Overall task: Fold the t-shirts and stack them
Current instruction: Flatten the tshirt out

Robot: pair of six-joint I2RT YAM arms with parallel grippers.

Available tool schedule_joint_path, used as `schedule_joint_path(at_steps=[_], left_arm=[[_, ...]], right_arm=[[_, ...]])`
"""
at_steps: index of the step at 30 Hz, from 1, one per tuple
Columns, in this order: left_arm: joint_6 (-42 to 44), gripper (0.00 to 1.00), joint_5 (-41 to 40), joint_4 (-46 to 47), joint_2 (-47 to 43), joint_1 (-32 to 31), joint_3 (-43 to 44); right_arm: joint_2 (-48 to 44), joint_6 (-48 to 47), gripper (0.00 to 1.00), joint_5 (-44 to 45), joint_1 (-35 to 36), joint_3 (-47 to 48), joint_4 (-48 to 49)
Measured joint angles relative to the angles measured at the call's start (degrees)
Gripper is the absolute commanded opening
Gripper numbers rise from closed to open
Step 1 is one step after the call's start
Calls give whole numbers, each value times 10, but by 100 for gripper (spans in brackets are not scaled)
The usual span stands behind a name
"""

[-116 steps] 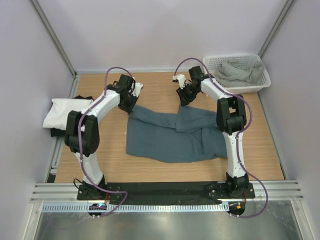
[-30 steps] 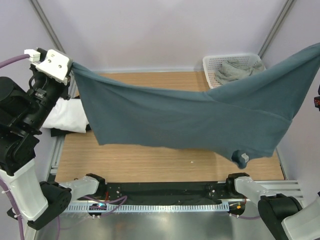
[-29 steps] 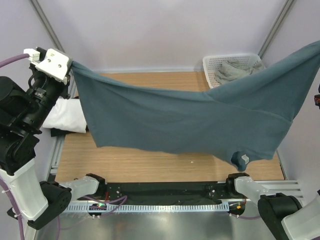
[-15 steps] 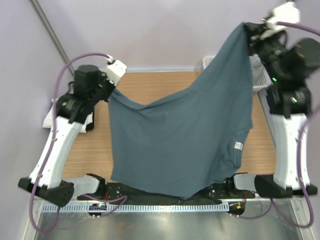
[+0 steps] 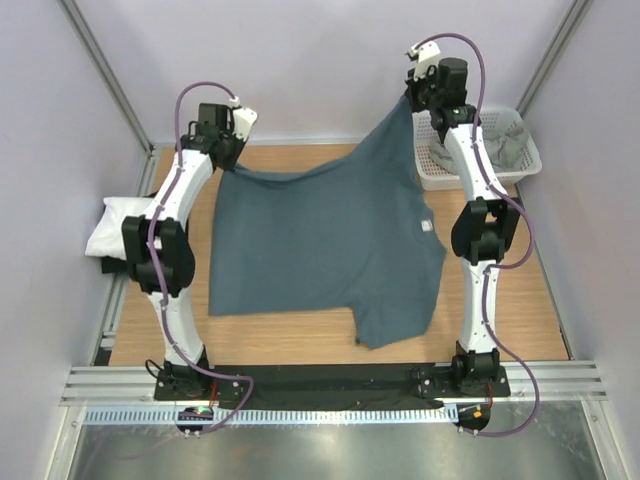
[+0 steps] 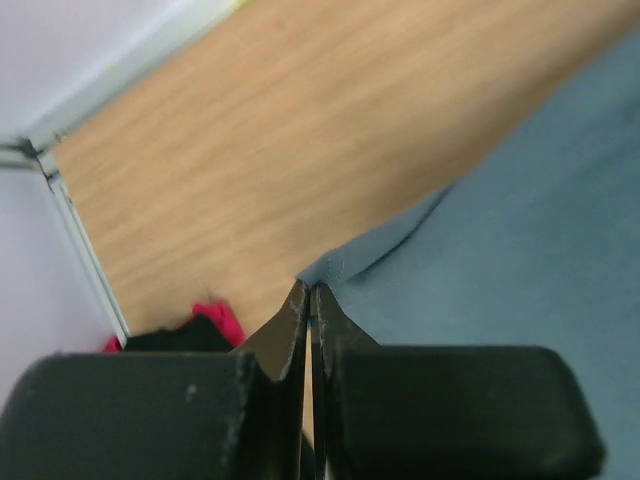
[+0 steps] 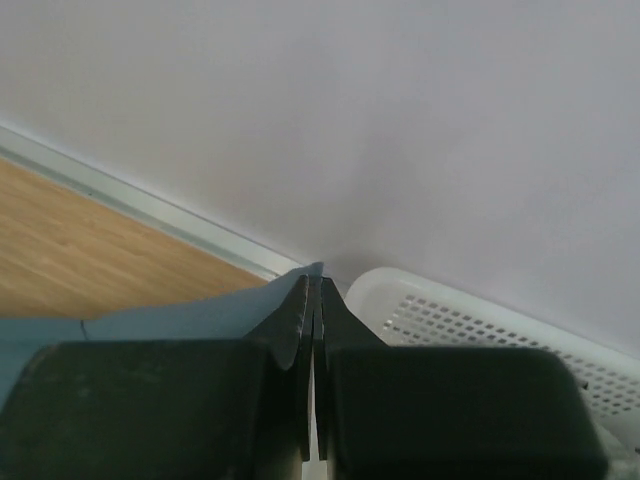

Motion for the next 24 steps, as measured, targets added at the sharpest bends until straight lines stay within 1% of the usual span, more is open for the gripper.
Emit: schedule_joint_path(at_steps=[2, 5, 8, 10, 12, 14, 17, 21, 22, 24], left_arm=[[-4, 0, 0, -2, 42, 5, 59], [-12, 0, 6, -4, 64, 5, 134], [-16, 0, 17, 2, 55, 3, 181], [-22, 0, 23, 3, 30, 1, 185], [-26, 0, 25, 2, -12, -3, 174], [-26, 0, 24, 3, -66, -13, 144], [-7, 0, 4, 7, -188, -52, 72], [23, 0, -10, 17, -350, -132, -9], [25, 0, -10, 16, -386, -146, -16], [24, 0, -18, 12, -439, -151, -10]], right_arm=[[28, -4, 1, 6, 2, 33, -2], [20, -12, 1, 16, 4, 35, 12], [-28, -7, 1, 25, 5, 2, 26], [-78, 1, 1, 28, 5, -30, 28], [-158, 12, 1, 30, 6, -85, 31], [-241, 21, 1, 28, 7, -130, 26], [-370, 29, 1, 23, 8, -179, 21], [-521, 40, 1, 15, 9, -194, 1], [-558, 44, 1, 14, 9, -194, -5], [-619, 48, 1, 8, 9, -196, -18]])
